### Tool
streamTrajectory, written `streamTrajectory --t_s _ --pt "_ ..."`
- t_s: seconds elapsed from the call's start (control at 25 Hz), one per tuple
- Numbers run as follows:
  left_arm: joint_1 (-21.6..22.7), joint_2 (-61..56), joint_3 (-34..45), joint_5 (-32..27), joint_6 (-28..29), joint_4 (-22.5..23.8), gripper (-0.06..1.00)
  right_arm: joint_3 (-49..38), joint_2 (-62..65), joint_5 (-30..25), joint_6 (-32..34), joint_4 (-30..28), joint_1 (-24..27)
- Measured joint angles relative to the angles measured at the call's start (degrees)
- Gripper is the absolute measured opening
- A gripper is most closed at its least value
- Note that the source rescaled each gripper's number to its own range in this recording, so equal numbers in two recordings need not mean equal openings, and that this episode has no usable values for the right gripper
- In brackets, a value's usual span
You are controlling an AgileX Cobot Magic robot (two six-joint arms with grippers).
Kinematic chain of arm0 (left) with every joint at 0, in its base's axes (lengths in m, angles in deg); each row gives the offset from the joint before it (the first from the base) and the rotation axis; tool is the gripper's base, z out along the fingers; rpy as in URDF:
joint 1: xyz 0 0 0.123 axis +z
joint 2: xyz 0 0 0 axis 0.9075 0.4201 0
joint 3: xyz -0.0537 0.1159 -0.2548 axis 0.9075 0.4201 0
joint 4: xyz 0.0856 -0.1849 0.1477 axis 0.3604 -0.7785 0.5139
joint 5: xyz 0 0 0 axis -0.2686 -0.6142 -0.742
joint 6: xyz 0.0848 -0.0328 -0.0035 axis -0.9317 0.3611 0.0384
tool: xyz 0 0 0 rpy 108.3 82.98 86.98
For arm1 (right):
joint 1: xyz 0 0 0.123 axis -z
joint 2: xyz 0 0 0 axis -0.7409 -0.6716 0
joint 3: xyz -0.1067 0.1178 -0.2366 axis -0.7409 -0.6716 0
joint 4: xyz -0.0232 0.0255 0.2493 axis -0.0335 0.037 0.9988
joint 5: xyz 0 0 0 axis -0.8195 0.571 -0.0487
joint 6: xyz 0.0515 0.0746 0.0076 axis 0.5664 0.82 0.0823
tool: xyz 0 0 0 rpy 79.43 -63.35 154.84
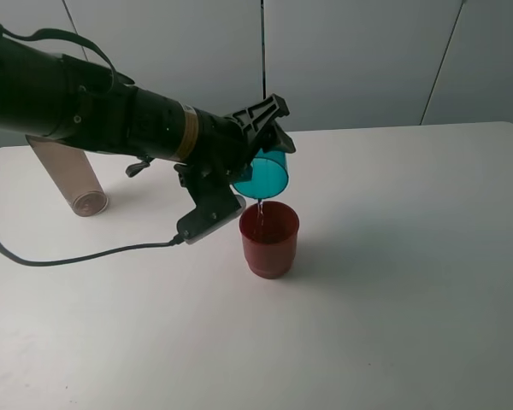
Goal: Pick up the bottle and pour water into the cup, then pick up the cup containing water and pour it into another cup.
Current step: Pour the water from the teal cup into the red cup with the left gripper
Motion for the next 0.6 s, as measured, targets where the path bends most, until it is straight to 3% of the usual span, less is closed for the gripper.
streamTrajectory --t_s 0.6 --pt "-0.12 -0.03 -0.04 0.10 -2.92 0.00 0.32 0.00 0.00 0.00 0.00 0.00 0.00"
